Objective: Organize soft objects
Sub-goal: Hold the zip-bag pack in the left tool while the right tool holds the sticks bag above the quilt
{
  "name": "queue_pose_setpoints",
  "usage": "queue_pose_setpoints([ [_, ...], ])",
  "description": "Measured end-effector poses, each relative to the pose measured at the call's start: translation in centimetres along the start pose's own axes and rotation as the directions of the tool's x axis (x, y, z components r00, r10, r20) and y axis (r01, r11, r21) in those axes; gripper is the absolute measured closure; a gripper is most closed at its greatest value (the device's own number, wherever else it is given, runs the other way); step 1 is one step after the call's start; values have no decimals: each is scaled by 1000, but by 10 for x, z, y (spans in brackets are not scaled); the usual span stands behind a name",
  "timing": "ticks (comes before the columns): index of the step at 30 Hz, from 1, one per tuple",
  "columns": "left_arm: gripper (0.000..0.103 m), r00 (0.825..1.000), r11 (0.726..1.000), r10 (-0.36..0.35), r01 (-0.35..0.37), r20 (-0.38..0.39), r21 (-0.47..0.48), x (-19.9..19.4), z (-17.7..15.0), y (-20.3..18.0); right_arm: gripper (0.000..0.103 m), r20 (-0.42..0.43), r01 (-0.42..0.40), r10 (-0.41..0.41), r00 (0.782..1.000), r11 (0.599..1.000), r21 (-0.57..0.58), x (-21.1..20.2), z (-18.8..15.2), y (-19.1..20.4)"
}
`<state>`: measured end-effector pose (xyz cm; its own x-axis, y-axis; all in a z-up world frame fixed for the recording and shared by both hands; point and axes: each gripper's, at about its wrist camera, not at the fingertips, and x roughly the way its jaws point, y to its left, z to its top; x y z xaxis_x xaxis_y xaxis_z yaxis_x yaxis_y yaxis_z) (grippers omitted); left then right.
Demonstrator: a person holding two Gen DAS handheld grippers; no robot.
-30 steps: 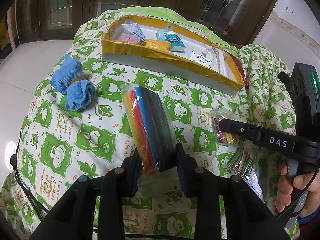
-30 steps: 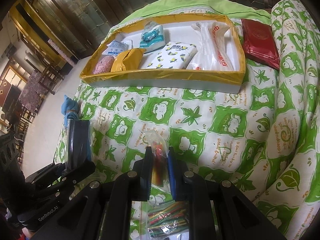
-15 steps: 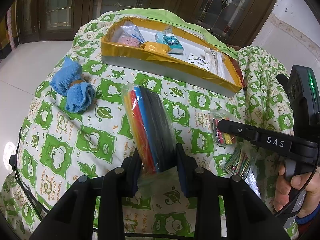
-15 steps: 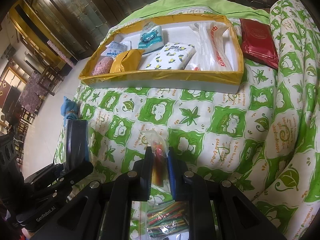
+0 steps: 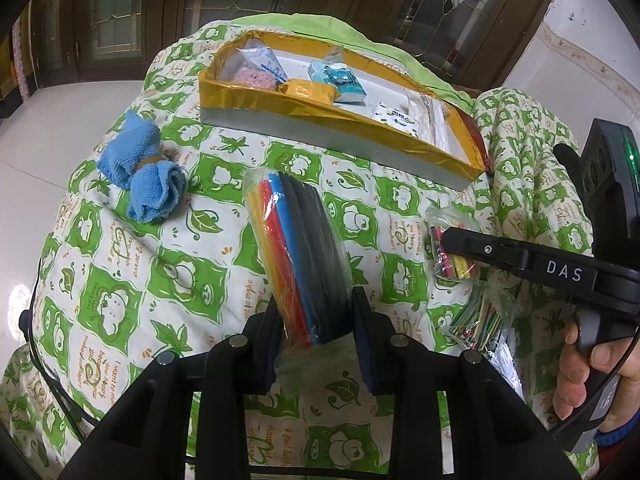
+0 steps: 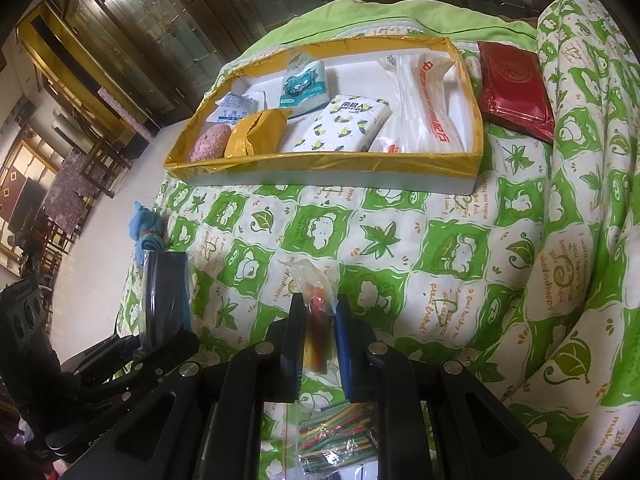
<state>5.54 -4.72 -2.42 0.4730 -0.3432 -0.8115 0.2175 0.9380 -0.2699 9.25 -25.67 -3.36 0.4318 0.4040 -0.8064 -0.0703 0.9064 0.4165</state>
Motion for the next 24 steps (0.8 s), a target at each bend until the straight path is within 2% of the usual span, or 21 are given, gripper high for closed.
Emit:
queue_pose_setpoints([
  [24,73,1000,999,23,-23,-9,23,4,3,-4,88,7,5,-5,1000,1000,8,-2,1,-2],
])
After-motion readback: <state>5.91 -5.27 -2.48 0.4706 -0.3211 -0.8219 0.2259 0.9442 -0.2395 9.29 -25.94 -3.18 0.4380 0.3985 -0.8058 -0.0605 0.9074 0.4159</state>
